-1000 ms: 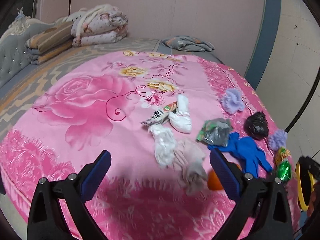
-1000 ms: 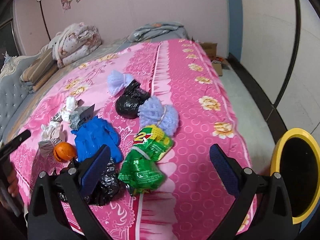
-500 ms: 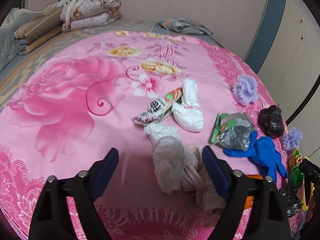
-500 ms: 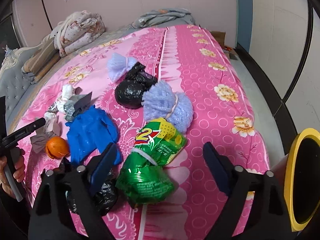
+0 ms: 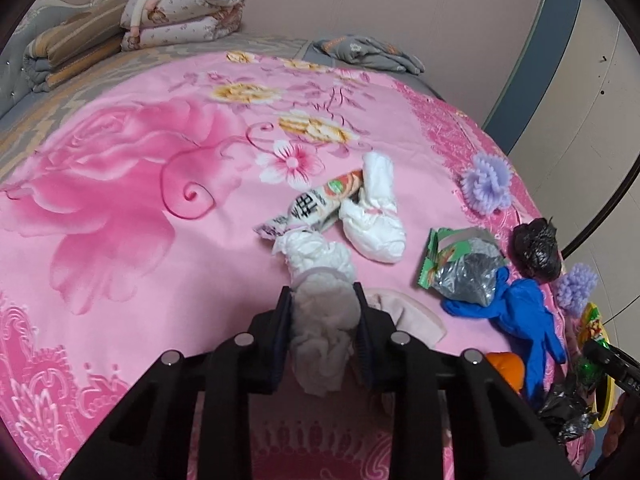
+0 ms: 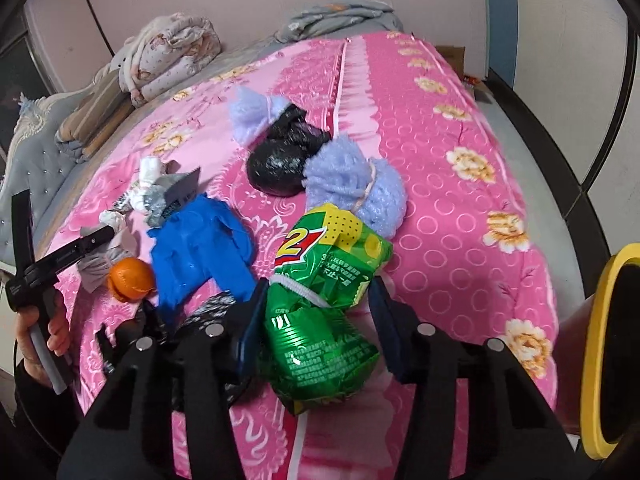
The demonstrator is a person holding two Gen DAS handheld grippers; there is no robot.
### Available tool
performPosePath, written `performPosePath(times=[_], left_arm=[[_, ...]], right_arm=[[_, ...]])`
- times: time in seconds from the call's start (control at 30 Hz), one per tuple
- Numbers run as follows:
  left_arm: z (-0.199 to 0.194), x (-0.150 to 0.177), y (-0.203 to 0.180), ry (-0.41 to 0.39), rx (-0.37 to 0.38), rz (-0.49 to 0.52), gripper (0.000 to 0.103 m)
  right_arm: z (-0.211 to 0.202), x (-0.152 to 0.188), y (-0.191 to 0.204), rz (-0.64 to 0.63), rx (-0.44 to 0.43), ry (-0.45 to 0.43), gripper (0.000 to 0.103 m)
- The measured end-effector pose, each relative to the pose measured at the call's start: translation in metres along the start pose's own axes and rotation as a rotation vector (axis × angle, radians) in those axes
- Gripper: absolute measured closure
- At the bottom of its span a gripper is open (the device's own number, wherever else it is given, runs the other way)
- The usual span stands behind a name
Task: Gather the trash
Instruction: 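Carry the wrapper and tissue to the yellow bin and open both tools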
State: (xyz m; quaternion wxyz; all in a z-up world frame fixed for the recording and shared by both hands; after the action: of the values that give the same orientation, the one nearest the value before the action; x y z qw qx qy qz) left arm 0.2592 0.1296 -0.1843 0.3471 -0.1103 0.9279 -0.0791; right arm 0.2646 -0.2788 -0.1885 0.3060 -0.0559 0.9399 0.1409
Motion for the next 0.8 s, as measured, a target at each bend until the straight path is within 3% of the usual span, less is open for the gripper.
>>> performPosePath(times=[0.3, 0.53, 0.8], left_arm=[[-0.063, -0.008, -0.022, -0.091, 0.002, 0.067, 0.076], [-0.132, -0.024, -0.086, -0.214, 0.058, 0.173, 0.076], [-0.179, -0.042, -0.172, -0.308, 0.167, 0.247, 0.076]], right_arm=[[-0.066, 0.005, -0.002, 0.002, -0.051, -0.053, 0.056], [-0.146, -0.003, -0.012, 0.007, -0.081, -0.187, 0.056], [-0.234, -0.018, -0.053, 0.068, -0.028, -0.368, 0.056]])
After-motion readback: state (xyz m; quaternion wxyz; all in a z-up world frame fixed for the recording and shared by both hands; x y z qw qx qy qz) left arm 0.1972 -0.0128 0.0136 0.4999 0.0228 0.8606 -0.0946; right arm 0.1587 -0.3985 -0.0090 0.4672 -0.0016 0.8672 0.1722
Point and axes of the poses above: each gripper's, at about its wrist camera, not at the fingertips, and z roughly the way its jaws point, y to its left, x to its underside, the point moved 4 cm from there along z, roughly the way its jaws point, and after that the axes turned 1 degree about x, right-handed, at the moved point
